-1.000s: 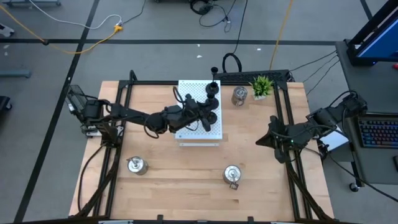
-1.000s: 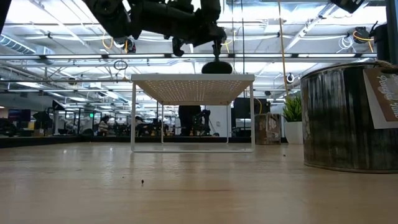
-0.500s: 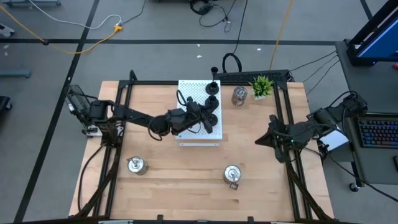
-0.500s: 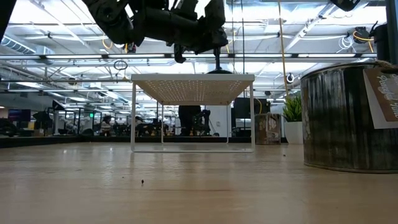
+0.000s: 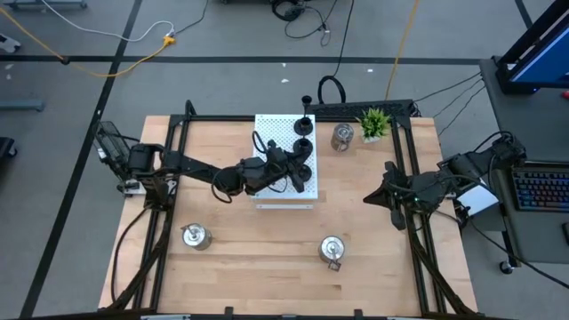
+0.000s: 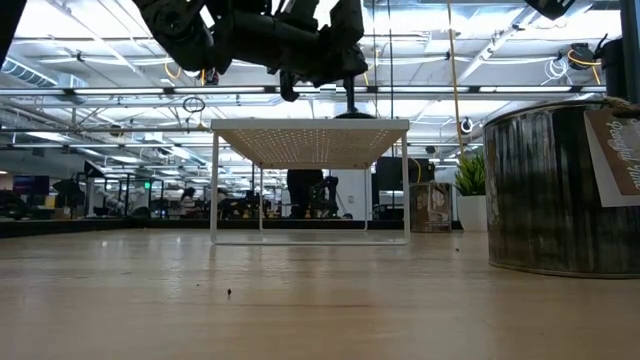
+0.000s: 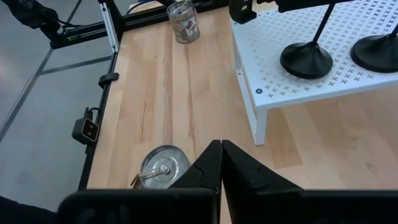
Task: Pick & Place candle stick holders
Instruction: Put the black candle holder on the shelf aligned with the other black candle holder
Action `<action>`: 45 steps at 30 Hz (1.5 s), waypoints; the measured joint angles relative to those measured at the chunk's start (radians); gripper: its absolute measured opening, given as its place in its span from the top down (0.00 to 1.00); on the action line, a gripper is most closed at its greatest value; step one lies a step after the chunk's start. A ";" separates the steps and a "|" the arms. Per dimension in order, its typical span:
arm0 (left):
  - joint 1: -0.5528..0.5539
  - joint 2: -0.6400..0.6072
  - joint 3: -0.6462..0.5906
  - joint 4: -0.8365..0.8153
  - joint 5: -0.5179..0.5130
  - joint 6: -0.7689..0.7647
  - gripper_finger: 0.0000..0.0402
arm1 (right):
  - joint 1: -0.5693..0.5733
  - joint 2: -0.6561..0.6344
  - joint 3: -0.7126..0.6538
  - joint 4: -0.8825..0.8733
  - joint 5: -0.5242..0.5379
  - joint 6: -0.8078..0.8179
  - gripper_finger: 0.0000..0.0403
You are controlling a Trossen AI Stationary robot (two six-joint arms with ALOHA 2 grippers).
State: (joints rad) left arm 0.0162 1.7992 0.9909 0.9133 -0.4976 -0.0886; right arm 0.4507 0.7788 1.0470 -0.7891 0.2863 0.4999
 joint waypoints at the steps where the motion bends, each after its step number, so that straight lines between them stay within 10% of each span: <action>1: 0.000 0.006 0.000 0.011 0.000 0.000 0.98 | 0.000 0.000 0.000 0.000 0.000 0.000 1.00; 45: -0.006 0.009 0.001 -0.024 0.056 -0.068 0.96 | 0.000 0.001 0.000 0.005 0.001 0.000 1.00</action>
State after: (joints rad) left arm 0.0105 1.8084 0.9920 0.8892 -0.4419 -0.1561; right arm 0.4507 0.7799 1.0470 -0.7841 0.2874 0.5003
